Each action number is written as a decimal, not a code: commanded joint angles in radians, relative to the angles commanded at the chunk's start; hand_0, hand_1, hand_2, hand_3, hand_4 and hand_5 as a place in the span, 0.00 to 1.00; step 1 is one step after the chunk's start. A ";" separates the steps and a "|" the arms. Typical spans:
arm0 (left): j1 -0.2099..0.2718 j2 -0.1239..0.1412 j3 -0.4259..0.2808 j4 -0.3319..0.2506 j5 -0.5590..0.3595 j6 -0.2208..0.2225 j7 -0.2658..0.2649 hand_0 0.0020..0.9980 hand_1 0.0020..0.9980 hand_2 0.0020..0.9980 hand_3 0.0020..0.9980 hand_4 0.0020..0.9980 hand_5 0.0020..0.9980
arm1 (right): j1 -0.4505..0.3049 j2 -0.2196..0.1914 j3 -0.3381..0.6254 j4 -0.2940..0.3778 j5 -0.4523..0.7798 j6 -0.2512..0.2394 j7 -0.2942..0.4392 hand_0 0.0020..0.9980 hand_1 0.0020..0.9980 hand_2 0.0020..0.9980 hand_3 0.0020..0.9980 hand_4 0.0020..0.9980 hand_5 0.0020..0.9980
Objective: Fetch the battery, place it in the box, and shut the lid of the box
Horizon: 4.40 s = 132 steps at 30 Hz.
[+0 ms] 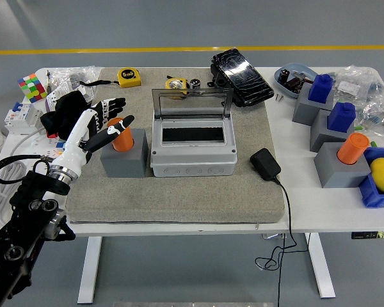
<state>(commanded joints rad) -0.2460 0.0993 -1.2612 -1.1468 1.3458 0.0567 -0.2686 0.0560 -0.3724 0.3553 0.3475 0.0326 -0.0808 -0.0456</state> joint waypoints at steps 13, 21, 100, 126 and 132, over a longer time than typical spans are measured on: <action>-0.019 -0.020 0.059 0.082 -0.021 0.052 -0.087 0.81 0.78 0.71 0.67 1.00 0.25 | 0.000 0.001 -0.003 0.001 0.002 0.002 0.001 0.57 0.61 0.60 0.55 0.94 0.49; -0.041 -0.043 0.088 0.123 -0.041 0.076 -0.122 0.70 0.68 0.59 0.59 1.00 0.03 | -0.001 0.001 -0.004 0.002 0.001 0.002 0.002 0.57 0.61 0.60 0.55 0.94 0.48; -0.523 -0.099 0.639 0.211 0.447 0.136 0.372 0.27 0.41 0.49 0.60 1.00 0.29 | -0.003 -0.002 -0.034 0.010 0.002 -0.020 0.038 0.57 0.60 0.60 0.55 0.94 0.48; -0.486 -0.099 0.598 0.102 0.367 0.158 0.299 0.49 0.64 0.64 0.73 1.00 0.39 | -0.005 0.004 -0.015 0.012 -0.006 -0.021 0.040 0.57 0.60 0.60 0.55 0.94 0.48; -0.425 -0.099 0.557 -0.023 0.375 0.158 0.297 0.49 0.63 0.62 0.69 1.00 0.42 | -0.008 0.003 -0.002 0.011 -0.010 -0.020 0.041 0.57 0.60 0.60 0.55 0.94 0.48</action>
<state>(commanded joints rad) -0.6712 0.0000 -0.7045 -1.1702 1.7211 0.2147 0.0288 0.0479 -0.3691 0.3530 0.3585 0.0230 -0.1012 -0.0048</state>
